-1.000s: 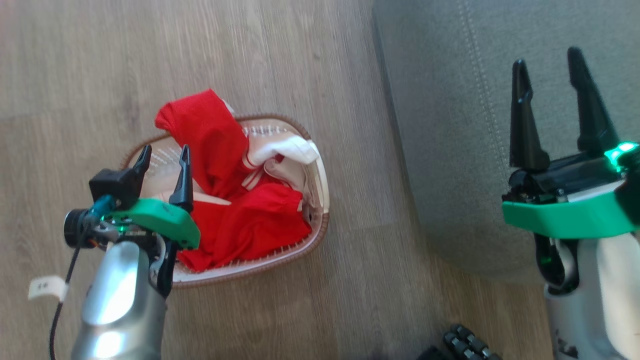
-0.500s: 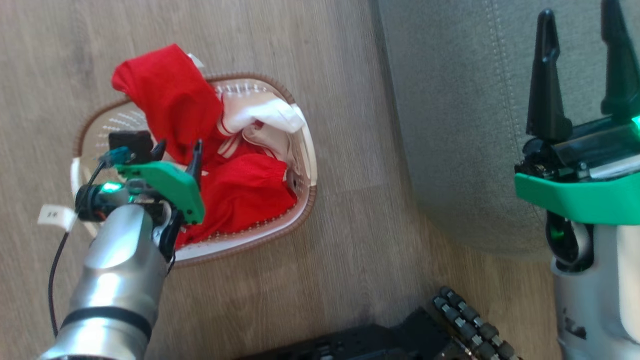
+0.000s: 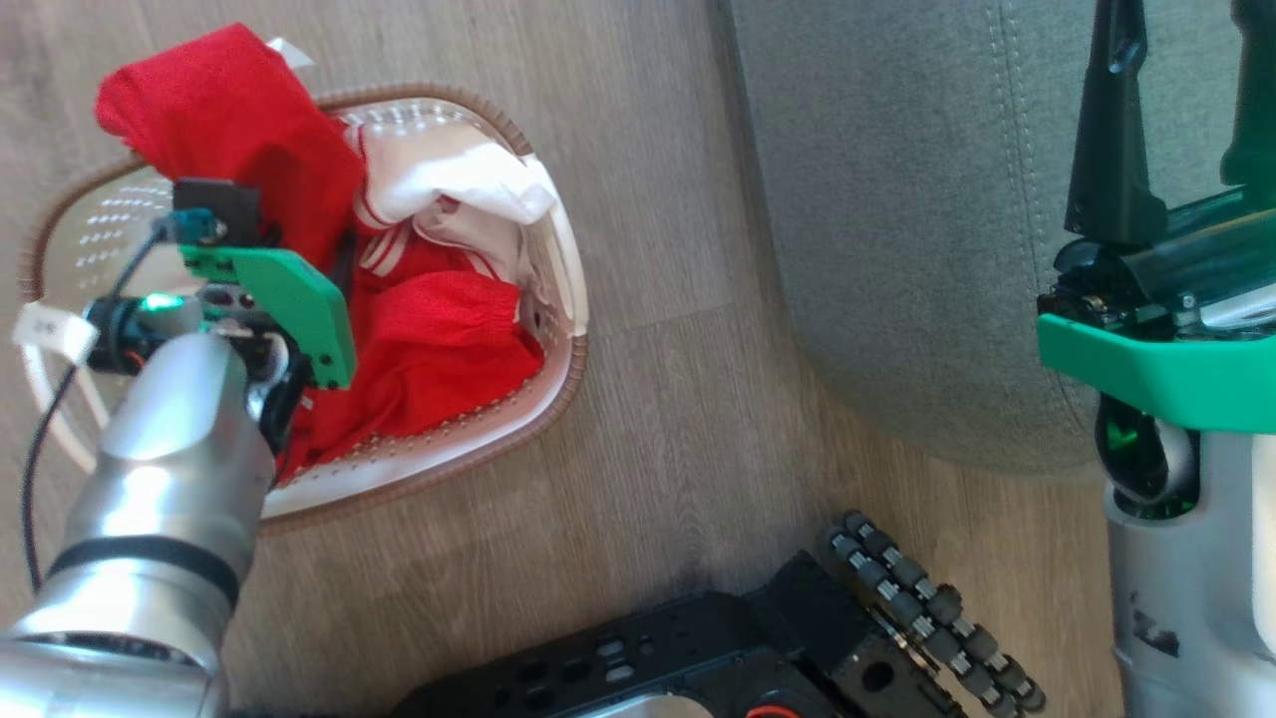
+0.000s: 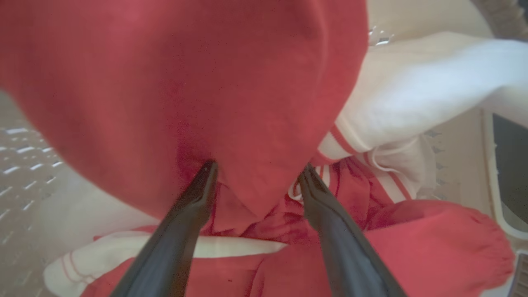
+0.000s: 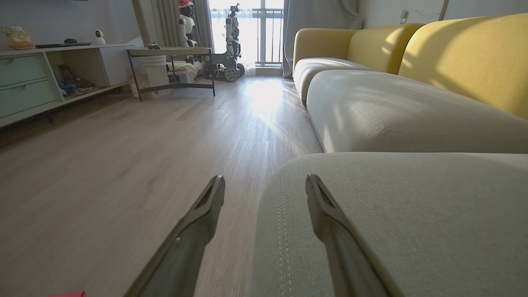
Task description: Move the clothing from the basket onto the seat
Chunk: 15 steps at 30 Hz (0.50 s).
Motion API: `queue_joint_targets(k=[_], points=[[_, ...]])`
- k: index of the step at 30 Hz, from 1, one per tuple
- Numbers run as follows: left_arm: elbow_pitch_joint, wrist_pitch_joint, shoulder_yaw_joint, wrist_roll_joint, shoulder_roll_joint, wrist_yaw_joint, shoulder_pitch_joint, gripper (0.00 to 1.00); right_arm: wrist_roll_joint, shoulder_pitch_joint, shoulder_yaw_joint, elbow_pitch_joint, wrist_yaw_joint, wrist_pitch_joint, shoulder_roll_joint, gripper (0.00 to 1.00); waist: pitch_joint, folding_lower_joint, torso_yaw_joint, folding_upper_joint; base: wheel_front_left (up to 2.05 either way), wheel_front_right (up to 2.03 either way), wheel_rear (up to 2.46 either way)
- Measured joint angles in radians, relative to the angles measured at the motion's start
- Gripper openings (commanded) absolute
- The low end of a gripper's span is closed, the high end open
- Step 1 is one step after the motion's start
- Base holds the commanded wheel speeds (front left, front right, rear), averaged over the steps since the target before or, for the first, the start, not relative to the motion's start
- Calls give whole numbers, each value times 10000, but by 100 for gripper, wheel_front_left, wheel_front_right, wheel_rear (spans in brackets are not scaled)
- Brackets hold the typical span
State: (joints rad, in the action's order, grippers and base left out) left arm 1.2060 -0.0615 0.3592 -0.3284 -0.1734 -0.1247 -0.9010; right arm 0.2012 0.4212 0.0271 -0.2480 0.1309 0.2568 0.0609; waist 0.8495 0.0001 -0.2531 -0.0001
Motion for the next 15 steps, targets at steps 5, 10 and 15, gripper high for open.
queue_joint_targets(k=[5, 10, 15], points=[[295, 305, 255, -219, -217, 0, -419, 100, 140, 19, 69, -48, 0, 0, -2, 100, 306, 0, -253, 0, 0, 0, 0], [529, 445, 424, -326, -443, 0, -705, 100, 203, 116, 159, -52, 0, 0, -6, 100, 496, 0, -492, 0, 0, 0, 0], [619, 541, 523, -443, -489, 0, -836, 20, 290, 200, 155, -79, 0, 0, -8, 100, 651, -1, -655, 1, 0, 0, 0]])
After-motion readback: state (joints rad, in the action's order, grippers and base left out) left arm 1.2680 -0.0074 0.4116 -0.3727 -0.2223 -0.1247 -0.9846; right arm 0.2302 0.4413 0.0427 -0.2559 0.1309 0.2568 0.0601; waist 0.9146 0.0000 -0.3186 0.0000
